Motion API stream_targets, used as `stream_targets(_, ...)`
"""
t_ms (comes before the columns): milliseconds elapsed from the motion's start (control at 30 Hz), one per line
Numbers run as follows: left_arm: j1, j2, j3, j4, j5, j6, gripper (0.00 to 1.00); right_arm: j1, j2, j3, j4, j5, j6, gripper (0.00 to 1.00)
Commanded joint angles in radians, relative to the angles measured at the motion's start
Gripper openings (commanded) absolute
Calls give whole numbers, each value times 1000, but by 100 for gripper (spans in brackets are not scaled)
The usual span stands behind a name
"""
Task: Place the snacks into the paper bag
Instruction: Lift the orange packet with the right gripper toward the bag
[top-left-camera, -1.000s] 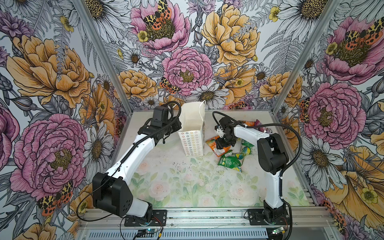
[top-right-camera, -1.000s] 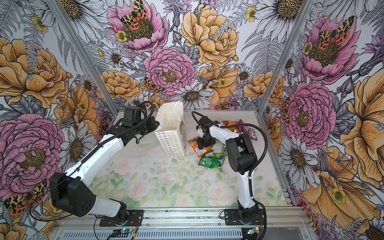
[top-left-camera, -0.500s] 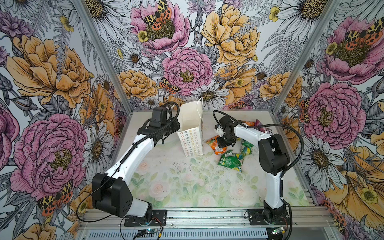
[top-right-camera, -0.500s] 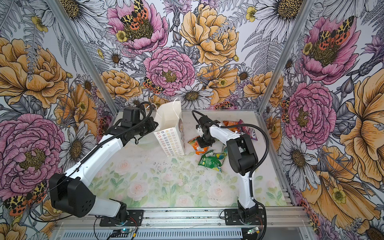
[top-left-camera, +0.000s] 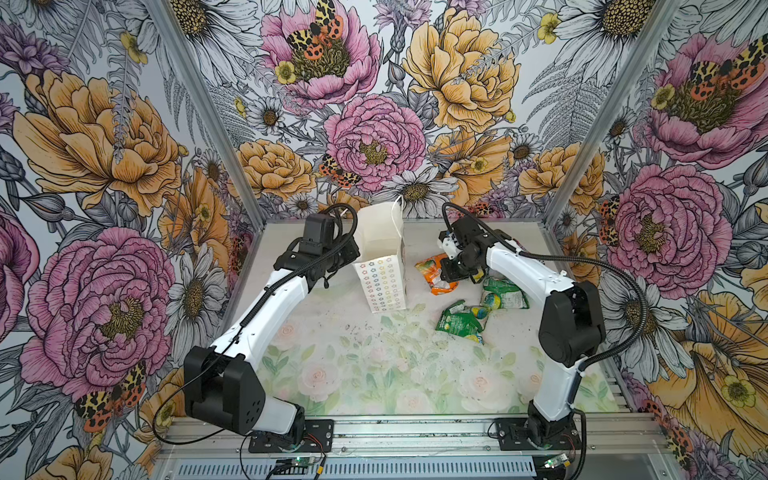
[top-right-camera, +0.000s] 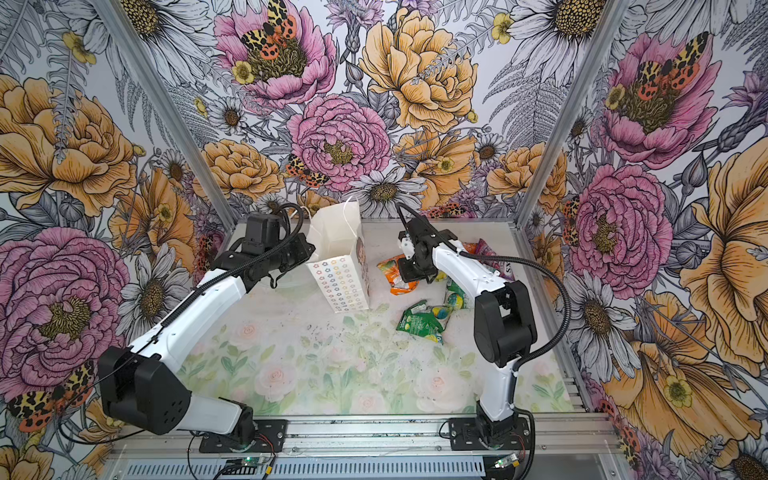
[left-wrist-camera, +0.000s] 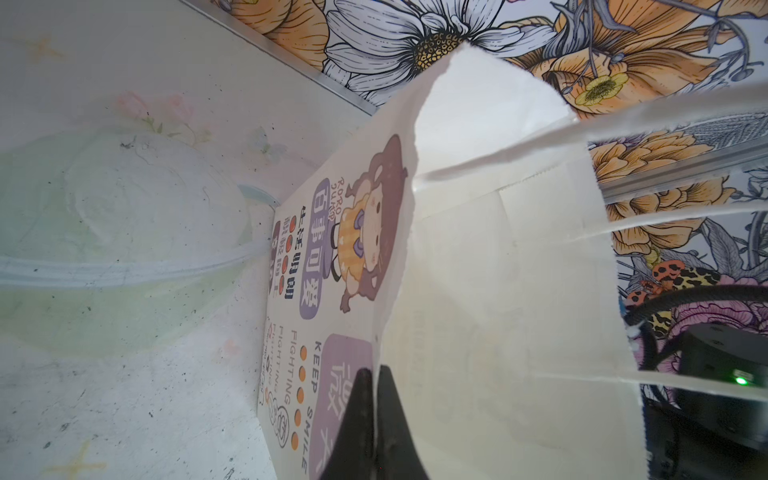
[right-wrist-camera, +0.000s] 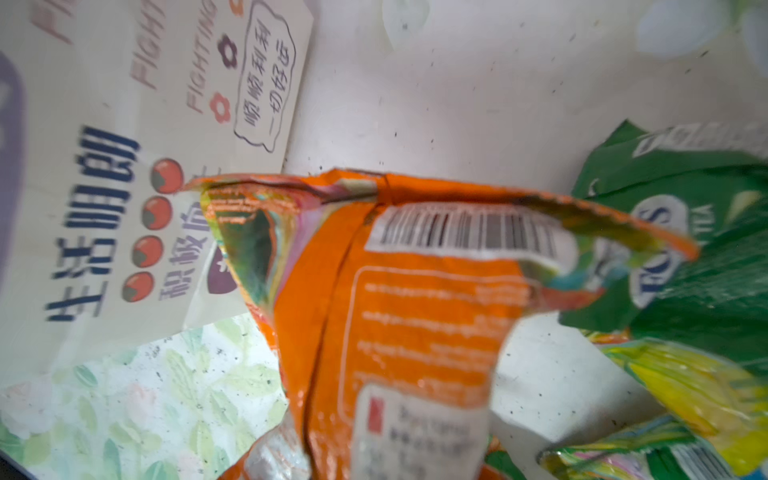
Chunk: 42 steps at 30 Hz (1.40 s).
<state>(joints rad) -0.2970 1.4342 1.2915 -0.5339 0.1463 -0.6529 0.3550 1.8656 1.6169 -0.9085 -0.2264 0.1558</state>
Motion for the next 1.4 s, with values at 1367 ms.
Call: stream_targets(1367,-141,45,64,50,-175,-70,0,284,6,582,577,67,531,0)
